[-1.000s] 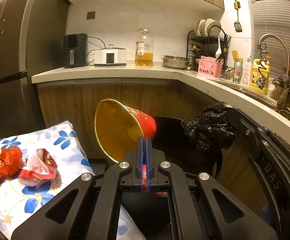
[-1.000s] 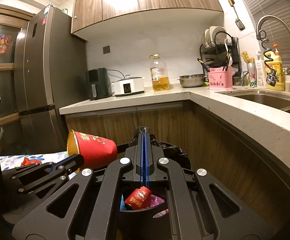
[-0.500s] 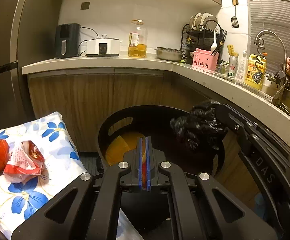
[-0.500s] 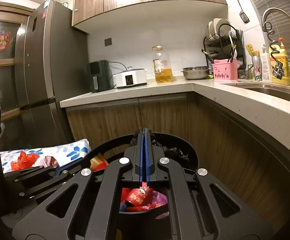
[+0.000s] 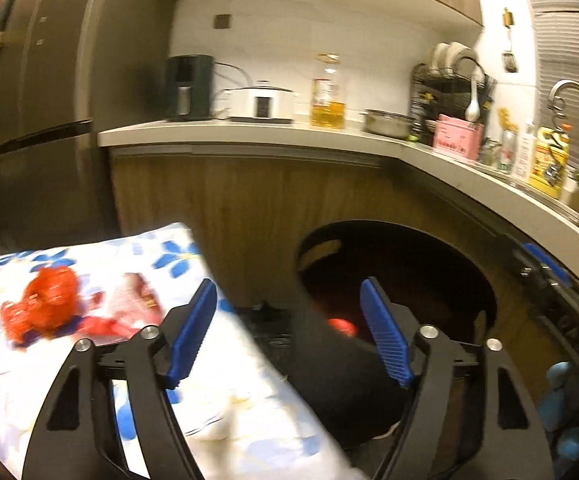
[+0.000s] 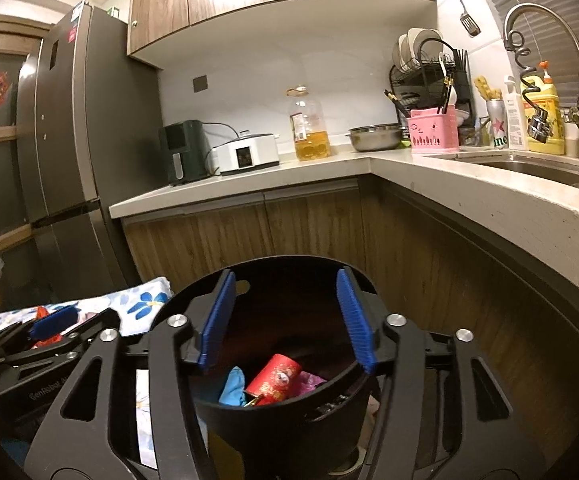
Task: Collect trash
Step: 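Move both tools back over the table toward the red plastic bag and wrapper, then grasp the red plastic bag with the left tool while the right tool grasps the red-and-white wrapper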
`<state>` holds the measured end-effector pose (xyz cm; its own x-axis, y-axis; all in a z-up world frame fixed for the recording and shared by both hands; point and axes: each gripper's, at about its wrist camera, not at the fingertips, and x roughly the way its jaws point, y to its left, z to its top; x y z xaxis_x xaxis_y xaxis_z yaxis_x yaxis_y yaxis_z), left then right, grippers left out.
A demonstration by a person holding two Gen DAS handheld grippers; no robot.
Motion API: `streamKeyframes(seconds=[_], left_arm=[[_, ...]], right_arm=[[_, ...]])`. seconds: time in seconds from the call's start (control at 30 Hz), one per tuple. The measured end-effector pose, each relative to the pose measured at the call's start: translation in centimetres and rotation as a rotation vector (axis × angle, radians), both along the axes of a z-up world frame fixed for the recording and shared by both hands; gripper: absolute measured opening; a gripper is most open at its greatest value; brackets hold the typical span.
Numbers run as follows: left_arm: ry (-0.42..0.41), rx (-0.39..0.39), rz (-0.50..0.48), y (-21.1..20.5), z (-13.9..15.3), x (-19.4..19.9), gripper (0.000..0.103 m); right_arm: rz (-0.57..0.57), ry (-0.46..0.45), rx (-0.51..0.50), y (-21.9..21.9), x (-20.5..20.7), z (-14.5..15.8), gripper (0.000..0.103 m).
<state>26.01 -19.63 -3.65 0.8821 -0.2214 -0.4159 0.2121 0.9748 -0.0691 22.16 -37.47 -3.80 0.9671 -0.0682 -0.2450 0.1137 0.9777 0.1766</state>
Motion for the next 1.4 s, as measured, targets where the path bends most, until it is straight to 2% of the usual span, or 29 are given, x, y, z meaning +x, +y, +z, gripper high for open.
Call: streamKeyframes(seconds=[0.23, 0.37, 0.5, 0.6, 0.83, 1.07, 1.27, 1.33, 1.4], left_arm=[[-0.048, 0.041, 0.176, 5.7, 0.3, -2.6, 0.086], [-0.057, 0.053, 0.286, 9.5, 0.3, -3.4, 0.087], [-0.036, 0.030, 0.380, 13.9, 0.0, -3.5, 0.087], [-0.050, 0.027, 0.415, 16.1, -0.1, -3.4, 0.087], [-0.036, -0.015, 0.427, 20.1, -0.9, -1.3, 0.087], [0.034, -0.001, 0.360, 20.2, -2.5, 2.6, 0.087], [0.132, -0.096, 0.378, 22.3, -3.7, 5.0, 0.087], [0.181, -0.118, 0.386, 22.8, -4.5, 5.7, 0.084], [0.215, -0.135, 0.385, 23.2, -5.1, 6.2, 0.074]], right_arm=[[0.076, 0.009, 0.005, 2.8, -1.1, 0.0, 0.069], [0.131, 0.016, -0.004, 5.2, -1.3, -0.1, 0.070], [0.186, 0.023, -0.011, 7.8, -1.3, -0.1, 0.070], [0.223, 0.020, -0.027, 9.9, -1.2, 0.0, 0.070], [0.266, 0.020, -0.023, 13.3, -0.5, 0.3, 0.070], [0.293, 0.023, -0.039, 16.3, 1.4, 0.4, 0.070], [0.314, 0.039, -0.047, 18.3, 3.2, 0.1, 0.070], [0.327, 0.047, -0.048, 19.0, 3.8, -0.1, 0.070], [0.336, 0.057, -0.053, 19.8, 4.4, -0.4, 0.070]])
